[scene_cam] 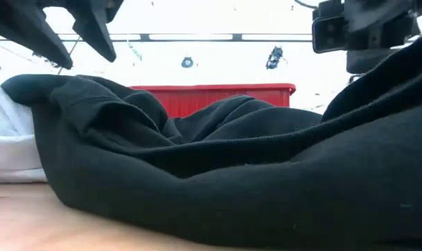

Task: Fold laundry
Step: Fold the black shirt

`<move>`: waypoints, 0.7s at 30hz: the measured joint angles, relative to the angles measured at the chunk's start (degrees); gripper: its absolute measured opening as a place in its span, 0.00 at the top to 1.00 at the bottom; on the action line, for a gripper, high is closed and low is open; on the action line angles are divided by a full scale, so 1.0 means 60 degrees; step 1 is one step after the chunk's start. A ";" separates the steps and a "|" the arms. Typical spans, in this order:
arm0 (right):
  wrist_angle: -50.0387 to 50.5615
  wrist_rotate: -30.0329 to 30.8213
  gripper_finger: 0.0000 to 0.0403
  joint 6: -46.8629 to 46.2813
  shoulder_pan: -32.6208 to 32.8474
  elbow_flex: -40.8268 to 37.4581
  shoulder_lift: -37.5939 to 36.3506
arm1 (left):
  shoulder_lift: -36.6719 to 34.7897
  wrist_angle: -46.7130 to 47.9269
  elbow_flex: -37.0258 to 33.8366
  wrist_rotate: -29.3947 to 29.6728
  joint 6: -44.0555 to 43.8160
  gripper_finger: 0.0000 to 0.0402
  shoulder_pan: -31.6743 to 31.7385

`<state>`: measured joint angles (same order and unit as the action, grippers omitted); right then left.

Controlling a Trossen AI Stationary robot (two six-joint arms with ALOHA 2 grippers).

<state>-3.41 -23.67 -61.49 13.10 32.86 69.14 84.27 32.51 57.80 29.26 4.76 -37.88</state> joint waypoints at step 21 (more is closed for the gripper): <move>-0.0682 1.1766 0.65 0.3904 0.2104 0.0004 -0.0650 | 0.1185 0.1453 0.0253 0.1290 -0.2547 0.53 -0.1812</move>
<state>-7.51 46.93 -38.07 25.72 32.88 65.24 91.38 41.23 59.32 37.00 -10.52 -48.75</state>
